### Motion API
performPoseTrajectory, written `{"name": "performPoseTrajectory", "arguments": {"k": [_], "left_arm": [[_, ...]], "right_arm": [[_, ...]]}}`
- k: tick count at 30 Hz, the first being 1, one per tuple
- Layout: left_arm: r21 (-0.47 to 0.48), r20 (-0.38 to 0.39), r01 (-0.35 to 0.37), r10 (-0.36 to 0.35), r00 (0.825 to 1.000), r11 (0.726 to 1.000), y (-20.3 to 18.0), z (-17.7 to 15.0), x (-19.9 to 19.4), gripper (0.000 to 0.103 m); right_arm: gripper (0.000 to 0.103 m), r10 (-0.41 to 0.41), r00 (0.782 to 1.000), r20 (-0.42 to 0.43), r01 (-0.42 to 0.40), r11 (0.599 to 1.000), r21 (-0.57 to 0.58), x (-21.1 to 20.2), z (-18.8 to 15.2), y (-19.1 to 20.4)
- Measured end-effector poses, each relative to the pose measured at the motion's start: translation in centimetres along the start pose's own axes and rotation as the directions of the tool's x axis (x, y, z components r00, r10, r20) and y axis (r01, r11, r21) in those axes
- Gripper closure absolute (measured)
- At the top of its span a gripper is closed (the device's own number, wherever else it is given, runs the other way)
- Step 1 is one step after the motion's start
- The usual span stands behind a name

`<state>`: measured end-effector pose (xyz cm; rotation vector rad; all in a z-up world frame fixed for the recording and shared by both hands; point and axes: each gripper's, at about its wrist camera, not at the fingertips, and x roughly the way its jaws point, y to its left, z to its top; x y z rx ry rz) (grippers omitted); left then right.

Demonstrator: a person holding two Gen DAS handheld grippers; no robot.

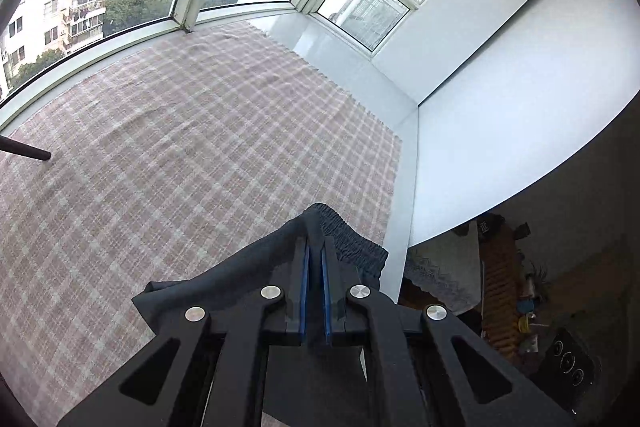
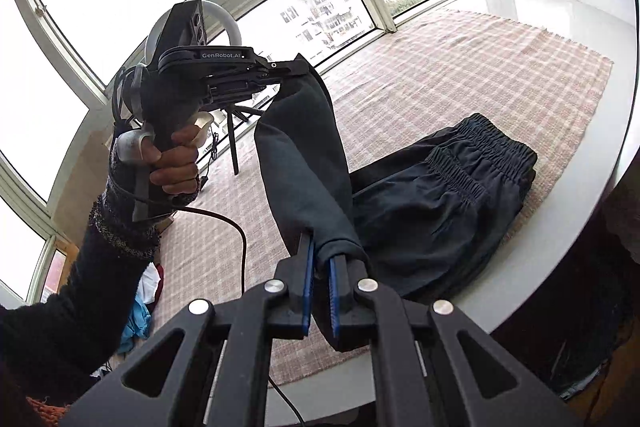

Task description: Fold clothes

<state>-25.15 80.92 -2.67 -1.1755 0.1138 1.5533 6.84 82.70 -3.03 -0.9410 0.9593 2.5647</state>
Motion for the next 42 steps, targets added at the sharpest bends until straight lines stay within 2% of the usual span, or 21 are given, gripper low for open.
{"name": "performPoseTrajectory", "arguments": {"k": [4,9,13,15,17,20,21,22,23,24,26,28,30,32,34,37,39,40,41,42], "left_arm": [[0.04,-0.084,-0.033,0.037,0.996,0.999,-3.1,2.7,8.8,0.1],[0.059,-0.202,-0.09,0.1,0.974,0.994,-3.9,3.9,18.5,0.1],[0.054,-0.272,-0.157,0.166,0.948,0.986,-2.8,4.4,22.6,0.095],[0.036,-0.291,-0.184,0.186,0.938,0.982,-1.9,4.9,23.3,0.086],[0.016,-0.27,-0.183,0.181,0.946,0.983,-1.0,5.6,22.0,0.079],[0.022,-0.195,-0.229,0.229,0.954,0.973,0.1,6.1,18.1,0.072],[0.028,-0.159,-0.246,0.247,0.956,0.969,0.4,6.0,16.4,0.072],[0.022,-0.131,-0.243,0.244,0.961,0.97,0.7,5.6,14.8,0.072],[0.019,-0.118,-0.215,0.215,0.969,0.977,0.7,4.8,13.6,0.072],[0.017,-0.109,-0.18,0.181,0.977,0.984,0.6,4.0,12.5,0.071],[0.037,-0.125,-0.111,0.115,0.985,0.993,-0.3,2.3,12.2,0.071],[0.048,-0.162,-0.039,0.046,0.986,0.998,-1.7,1.0,13.4,0.072],[0.07,-0.194,0.025,-0.011,0.981,0.997,-3.1,0.2,15.3,0.071],[0.104,-0.191,-0.008,0.028,0.981,0.995,-3.8,0.1,17.0,0.072],[0.109,-0.19,-0.067,0.087,0.978,0.992,-3.4,0.0,18.8,0.072],[0.058,-0.209,-0.197,0.204,0.956,0.979,-0.5,0.1,21.5,0.072],[0.009,-0.232,-0.234,0.229,0.945,0.972,1.5,0.3,21.6,0.069],[-0.017,-0.222,-0.251,0.241,0.945,0.968,2.5,0.5,20.4,0.072],[-0.032,-0.191,-0.271,0.26,0.946,0.962,3.2,0.6,18.3,0.072],[-0.045,-0.157,-0.292,0.282,0.947,0.955,3.9,0.7,16.1,0.072]], "right_arm": [[0.096,-0.019,1.0,-0.013,0.02,0.99,0.136,0.6,3.9,-10.4],[0.097,-0.048,0.996,-0.076,0.066,0.966,0.25,4.2,4.8,-19.4],[0.097,-0.026,0.992,-0.126,0.067,0.939,0.336,6.4,4.5,-24.2],[0.095,0.013,0.984,-0.178,0.056,0.924,0.377,7.3,4.2,-25.6],[0.095,0.034,0.978,-0.206,0.05,0.92,0.388,7.2,4.3,-26.0],[0.09,-0.011,0.975,-0.221,0.078,0.951,0.3,6.0,4.7,-24.5],[0.086,-0.045,0.971,-0.234,0.107,0.959,0.261,5.7,4.8,-23.7],[0.071,-0.085,0.966,-0.243,0.14,0.966,0.216,5.2,4.9,-22.8],[0.057,-0.119,0.963,-0.243,0.165,0.97,0.179,4.8,4.9,-22.1],[0.055,-0.142,0.961,-0.237,0.18,0.972,0.151,4.4,4.9,-21.5],[0.055,-0.174,0.96,-0.219,0.204,0.971,0.121,3.4,5.0,-20.5],[0.056,-0.228,0.958,-0.176,0.248,0.964,0.099,2.0,5.2,-19.5],[0.056,-0.224,0.968,-0.117,0.232,0.971,0.063,1.1,5.8,-18.0],[0.057,-0.171,0.981,-0.092,0.173,0.985,0.011,1.8,7.0,-16.6],[0.06,-0.162,0.982,-0.097,0.159,0.986,-0.039,4.3,8.3,-15.9],[0.067,-0.141,0.976,-0.164,0.132,0.989,-0.07,9.9,9.7,-16.1],[0.075,-0.21,0.945,-0.252,0.194,0.977,-0.087,13.6,9.7,-17.1],[0.081,-0.237,0.926,-0.293,0.216,0.971,-0.102,14.6,9.5,-17.5],[0.083,-0.264,0.905,-0.333,0.237,0.964,-0.118,15.7,9.3,-18.0],[0.083,-0.275,0.893,-0.356,0.245,0.961,-0.127,16.0,9.4,-18.2]]}}
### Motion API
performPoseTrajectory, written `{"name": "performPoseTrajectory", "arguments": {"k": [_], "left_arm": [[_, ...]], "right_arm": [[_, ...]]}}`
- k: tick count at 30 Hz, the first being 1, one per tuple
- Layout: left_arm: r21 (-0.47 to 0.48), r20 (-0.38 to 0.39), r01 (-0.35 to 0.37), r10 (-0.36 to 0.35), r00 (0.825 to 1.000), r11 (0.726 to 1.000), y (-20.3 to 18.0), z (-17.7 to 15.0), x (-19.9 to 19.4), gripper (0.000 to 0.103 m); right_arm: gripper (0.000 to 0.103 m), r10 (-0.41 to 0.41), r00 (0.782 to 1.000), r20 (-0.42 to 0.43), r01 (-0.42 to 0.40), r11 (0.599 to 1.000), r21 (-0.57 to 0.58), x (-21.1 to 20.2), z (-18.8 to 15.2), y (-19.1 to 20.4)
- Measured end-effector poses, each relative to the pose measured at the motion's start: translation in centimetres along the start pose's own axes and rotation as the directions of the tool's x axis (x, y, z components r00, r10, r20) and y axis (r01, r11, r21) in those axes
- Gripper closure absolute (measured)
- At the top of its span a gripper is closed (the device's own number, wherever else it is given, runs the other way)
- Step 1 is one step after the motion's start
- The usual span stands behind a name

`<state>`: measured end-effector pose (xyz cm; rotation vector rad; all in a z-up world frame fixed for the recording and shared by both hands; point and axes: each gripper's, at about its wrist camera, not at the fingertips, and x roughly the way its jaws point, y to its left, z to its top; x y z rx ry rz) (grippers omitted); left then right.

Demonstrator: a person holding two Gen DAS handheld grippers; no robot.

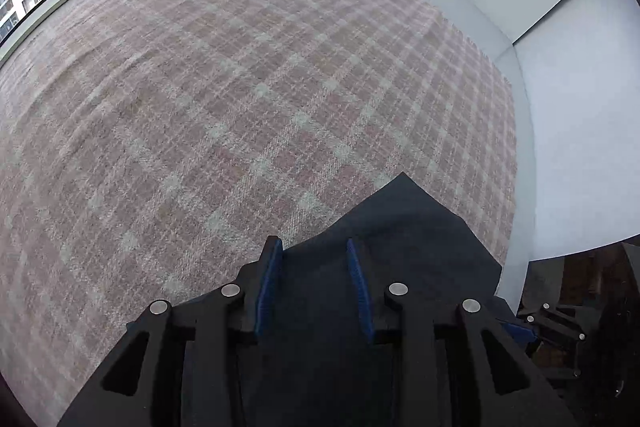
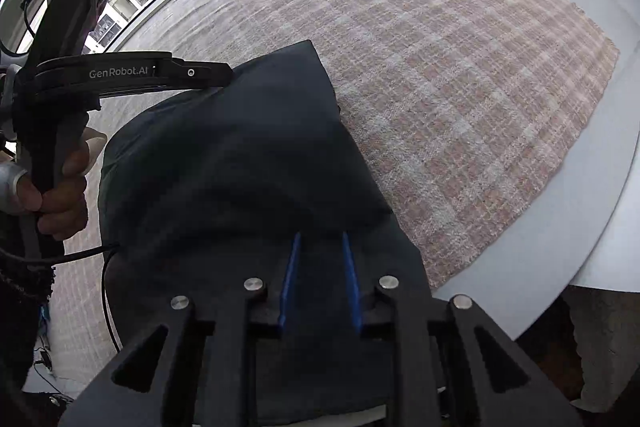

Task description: Fold clothes

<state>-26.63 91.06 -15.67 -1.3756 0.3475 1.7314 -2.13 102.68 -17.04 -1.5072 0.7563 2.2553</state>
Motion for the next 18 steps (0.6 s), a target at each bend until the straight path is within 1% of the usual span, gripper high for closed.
{"name": "performPoseTrajectory", "arguments": {"k": [2,3,4,5,6,7,9,10,12,16,17,18], "left_arm": [[-0.055,0.071,-0.022,0.026,0.997,0.998,3.1,-1.4,-4.8,0.068],[-0.092,0.093,-0.036,0.045,0.995,0.995,4.7,-2.7,-7.0,0.062],[-0.135,0.105,-0.04,0.055,0.993,0.99,6.1,-4.3,-8.7,0.056],[-0.185,0.101,-0.026,0.045,0.994,0.982,7.2,-6.1,-9.7,0.054],[-0.237,0.093,-0.007,0.03,0.995,0.971,8.3,-8.0,-10.5,0.052],[-0.288,0.074,0.018,0.004,0.997,0.958,9.1,-9.8,-10.7,0.052],[-0.378,0.019,0.073,-0.071,0.997,0.923,9.1,-13.2,-8.9,0.052],[-0.413,-0.006,0.096,-0.108,0.994,0.905,8.9,-14.7,-8.0,0.052],[-0.453,-0.037,0.115,-0.148,0.988,0.884,8.3,-16.5,-5.8,0.052],[-0.503,-0.062,0.167,-0.228,0.972,0.848,6.7,-17.4,-2.3,0.052],[-0.504,-0.055,0.18,-0.239,0.969,0.845,6.4,-17.3,-1.9,0.051],[-0.502,-0.044,0.193,-0.248,0.968,0.843,6.1,-17.1,-1.6,0.049]], "right_arm": [[0.081,0.023,1.0,0.018,-0.023,1.0,-0.014,-2.2,0.7,-0.1],[0.08,0.031,0.998,0.053,-0.029,0.999,-0.043,-3.7,1.1,0.2],[0.068,0.031,0.996,0.084,-0.024,0.996,-0.089,-5.1,1.6,0.5],[0.04,0.027,0.994,0.104,-0.012,0.99,-0.142,-6.0,2.1,1.0],[0.027,0.019,0.992,0.123,0.006,0.98,-0.197,-6.6,2.7,1.4],[0.018,0.012,0.99,0.138,0.022,0.97,-0.243,-6.8,3.2,1.7],[0.018,-0.003,0.992,0.128,0.042,0.953,-0.3,-5.8,4.3,1.7],[0.018,-0.016,0.995,0.096,0.045,0.951,-0.305,-4.8,4.8,1.4],[0.018,-0.026,0.999,0.036,0.036,0.95,-0.309,-2.9,5.9,0.7],[0.018,0.074,0.996,-0.041,-0.082,0.964,-0.254,-0.1,6.7,-1.0],[0.018,0.095,0.994,-0.055,-0.106,0.964,-0.243,0.4,6.7,-1.3],[0.018,0.1,0.992,-0.071,-0.114,0.963,-0.244,1.0,6.6,-1.5]]}}
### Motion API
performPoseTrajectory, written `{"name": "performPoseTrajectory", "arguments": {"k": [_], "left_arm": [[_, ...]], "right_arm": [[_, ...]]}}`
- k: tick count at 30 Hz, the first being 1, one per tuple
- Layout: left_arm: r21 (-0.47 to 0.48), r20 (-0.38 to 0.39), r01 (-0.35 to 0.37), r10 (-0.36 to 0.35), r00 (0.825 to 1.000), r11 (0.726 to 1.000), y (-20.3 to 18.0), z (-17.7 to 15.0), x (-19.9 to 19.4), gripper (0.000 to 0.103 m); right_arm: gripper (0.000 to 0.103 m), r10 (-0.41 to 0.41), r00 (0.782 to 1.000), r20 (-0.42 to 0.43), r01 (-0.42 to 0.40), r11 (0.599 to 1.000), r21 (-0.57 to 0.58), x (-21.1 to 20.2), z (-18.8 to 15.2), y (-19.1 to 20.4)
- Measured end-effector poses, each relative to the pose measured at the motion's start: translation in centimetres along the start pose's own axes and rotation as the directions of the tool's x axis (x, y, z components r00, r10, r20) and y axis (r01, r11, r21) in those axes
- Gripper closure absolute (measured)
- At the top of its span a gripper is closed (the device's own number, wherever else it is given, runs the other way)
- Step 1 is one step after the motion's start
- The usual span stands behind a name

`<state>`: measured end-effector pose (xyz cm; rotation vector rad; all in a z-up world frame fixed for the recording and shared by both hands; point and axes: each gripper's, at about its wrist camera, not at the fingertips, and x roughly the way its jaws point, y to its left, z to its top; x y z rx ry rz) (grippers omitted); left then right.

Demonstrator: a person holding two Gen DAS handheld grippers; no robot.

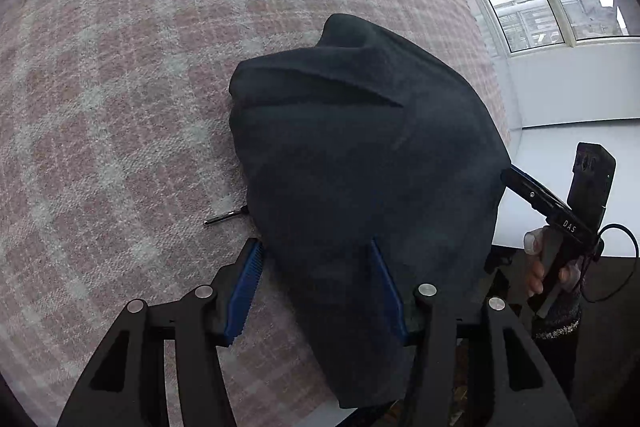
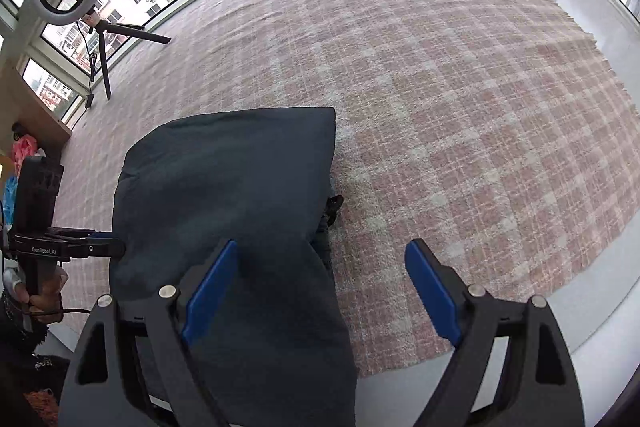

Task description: Fold clothes

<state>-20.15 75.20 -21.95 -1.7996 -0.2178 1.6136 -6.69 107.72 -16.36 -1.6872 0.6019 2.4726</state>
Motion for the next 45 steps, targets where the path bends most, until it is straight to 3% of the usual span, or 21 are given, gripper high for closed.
{"name": "performPoseTrajectory", "arguments": {"k": [4,12,13,15,17,19,21,23,26,31,33,35,37,39,40,43,45], "left_arm": [[0.026,0.02,0.01,-0.011,1.0,1.0,-1.0,0.0,0.7,0.044],[0.028,0.034,0.037,-0.038,0.999,0.999,-1.3,0.0,1.9,0.045],[0.035,0.037,0.029,-0.031,0.999,0.999,-1.2,-0.1,1.8,0.048],[0.038,0.045,0.015,-0.016,0.999,0.999,-1.2,-0.3,1.8,0.053],[0.032,0.053,0.011,-0.012,0.999,0.999,-1.1,-0.4,1.9,0.06],[0.015,0.058,0.023,-0.024,0.998,1.0,-0.8,-0.5,2.2,0.075],[0.009,0.053,0.043,-0.044,0.998,0.999,-0.7,-0.6,2.5,0.084],[0.017,0.056,0.053,-0.054,0.997,0.998,-1.0,-0.4,2.5,0.088],[0.058,0.068,0.067,-0.071,0.995,0.996,-2.3,-0.4,2.2,0.092],[0.054,0.06,0.067,-0.07,0.996,0.996,-2.4,-0.1,3.1,0.092],[0.05,0.054,0.067,-0.07,0.996,0.996,-2.1,0.0,3.5,0.091],[0.067,0.048,0.057,-0.06,0.997,0.996,-2.3,0.1,3.7,0.09],[0.075,0.044,0.054,-0.057,0.997,0.996,-2.5,0.2,3.9,0.09],[0.079,0.043,0.048,-0.052,0.998,0.996,-2.6,0.3,4.1,0.088],[0.078,0.043,0.045,-0.049,0.998,0.996,-2.7,0.3,4.2,0.088],[0.094,0.055,0.021,-0.026,0.998,0.995,-3.0,0.3,4.6,0.089],[0.12,0.066,0.008,-0.016,0.998,0.993,-3.9,0.2,5.1,0.091]], "right_arm": [[0.018,0.004,0.996,-0.084,-0.007,1.0,-0.027,2.5,-0.9,-0.1],[0.016,0.099,0.99,-0.103,-0.104,0.994,-0.041,3.2,-1.5,0.1],[0.02,0.1,0.989,-0.111,-0.107,0.992,-0.06,3.3,-1.4,0.4],[0.051,0.126,0.985,-0.12,-0.137,0.987,-0.086,3.4,-1.4,1.1],[0.055,0.113,0.987,-0.113,-0.124,0.988,-0.095,3.5,-1.5,1.4],[0.056,0.095,0.989,-0.113,-0.105,0.99,-0.09,3.6,-1.5,1.6],[0.059,0.08,0.99,-0.114,-0.089,0.993,-0.08,3.1,-1.2,1.6],[0.077,0.066,0.992,-0.105,-0.075,0.994,-0.079,2.3,-1.1,1.8],[0.09,0.11,0.99,-0.085,-0.116,0.992,-0.059,0.2,-0.8,1.9],[0.085,0.067,0.989,-0.13,-0.081,0.991,-0.105,1.0,-0.6,2.0],[0.073,0.045,0.988,-0.146,-0.059,0.994,-0.095,1.8,-0.4,1.5],[0.048,0.009,0.983,-0.184,-0.031,0.993,-0.117,2.9,-0.4,1.4],[0.034,-0.01,0.977,-0.211,-0.022,0.989,-0.148,3.8,-0.4,1.2],[0.035,0.065,0.97,-0.236,-0.094,0.989,-0.114,4.5,-0.2,0.8],[0.059,0.11,0.961,-0.254,-0.139,0.985,-0.101,4.9,-0.2,0.9],[0.061,0.078,0.961,-0.266,-0.127,0.977,-0.174,5.3,-0.2,2.2],[0.066,0.092,0.956,-0.279,-0.135,0.981,-0.138,5.4,0.1,1.9]]}}
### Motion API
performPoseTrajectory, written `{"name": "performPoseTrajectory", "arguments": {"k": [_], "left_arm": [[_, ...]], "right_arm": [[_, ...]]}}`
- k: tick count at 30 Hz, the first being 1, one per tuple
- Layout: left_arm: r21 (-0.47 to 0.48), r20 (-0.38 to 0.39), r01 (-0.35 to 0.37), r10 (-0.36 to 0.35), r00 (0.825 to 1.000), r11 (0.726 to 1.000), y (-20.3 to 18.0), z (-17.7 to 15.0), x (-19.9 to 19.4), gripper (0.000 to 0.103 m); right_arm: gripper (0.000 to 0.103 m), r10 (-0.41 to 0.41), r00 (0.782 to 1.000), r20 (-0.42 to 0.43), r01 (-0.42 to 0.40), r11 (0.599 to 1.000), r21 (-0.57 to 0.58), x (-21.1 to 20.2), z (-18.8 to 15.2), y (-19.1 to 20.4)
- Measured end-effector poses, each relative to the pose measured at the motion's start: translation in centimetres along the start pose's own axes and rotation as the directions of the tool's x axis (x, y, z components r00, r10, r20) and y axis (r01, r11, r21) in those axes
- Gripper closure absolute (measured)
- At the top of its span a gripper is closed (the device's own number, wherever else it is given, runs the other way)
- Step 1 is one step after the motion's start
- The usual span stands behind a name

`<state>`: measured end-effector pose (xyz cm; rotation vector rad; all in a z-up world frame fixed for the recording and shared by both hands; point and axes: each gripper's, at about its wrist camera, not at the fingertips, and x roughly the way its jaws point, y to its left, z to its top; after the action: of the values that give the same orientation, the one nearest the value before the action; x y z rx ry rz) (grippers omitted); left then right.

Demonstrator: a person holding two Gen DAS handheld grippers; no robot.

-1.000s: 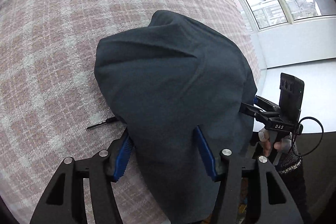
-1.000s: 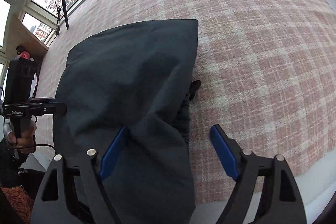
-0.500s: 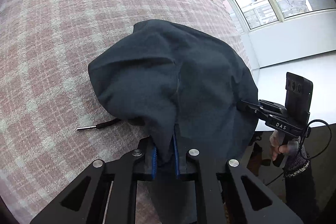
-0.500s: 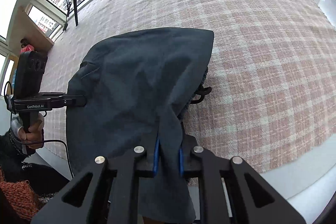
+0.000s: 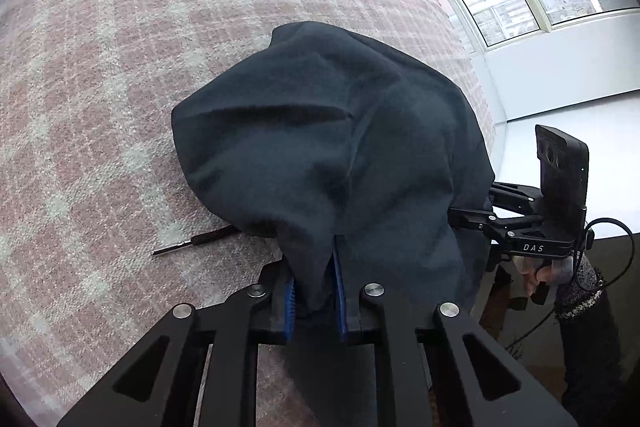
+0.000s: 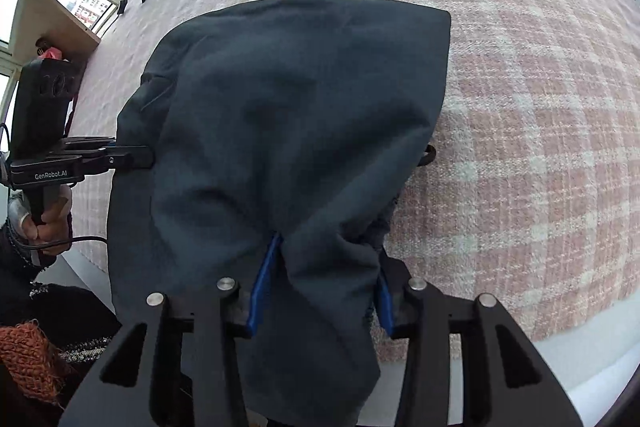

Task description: Fold clothes

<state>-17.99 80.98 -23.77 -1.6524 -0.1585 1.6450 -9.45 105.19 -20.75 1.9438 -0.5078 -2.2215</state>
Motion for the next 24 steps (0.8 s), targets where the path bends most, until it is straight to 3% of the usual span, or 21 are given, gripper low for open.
{"name": "performPoseTrajectory", "arguments": {"k": [2,5,10,15,20,24], "left_arm": [[-0.008,0.009,0.027,-0.027,1.0,1.0,-0.4,0.1,-0.1,0.093],[-0.008,0.028,0.052,-0.052,0.998,0.999,-1.4,-0.2,-0.6,0.093],[0.02,0.083,0.084,-0.086,0.993,0.996,-3.2,0.2,-3.4,0.094],[0.06,0.184,0.076,-0.086,0.979,0.995,-4.1,2.2,-7.4,0.094],[0.057,0.284,0.044,-0.059,0.957,0.997,-3.3,5.7,-10.3,0.094],[0.024,0.327,0.019,-0.026,0.945,1.0,-0.8,8.5,-11.1,0.094]], "right_arm": [[0.081,0.01,1.0,0.0,-0.01,1.0,0.012,-0.8,0.2,-0.1],[0.087,0.026,1.0,0.001,-0.026,1.0,-0.008,-2.5,0.7,0.8],[0.088,0.027,0.999,0.017,-0.026,0.997,-0.078,-4.6,2.8,3.2],[0.088,0.03,0.995,0.097,-0.016,0.989,-0.146,-7.5,6.9,4.8],[0.088,-0.018,0.989,0.144,0.051,0.972,-0.231,-9.9,12.3,6.9],[0.088,-0.079,0.986,0.145,0.118,0.951,-0.286,-9.1,16.0,7.9]]}}
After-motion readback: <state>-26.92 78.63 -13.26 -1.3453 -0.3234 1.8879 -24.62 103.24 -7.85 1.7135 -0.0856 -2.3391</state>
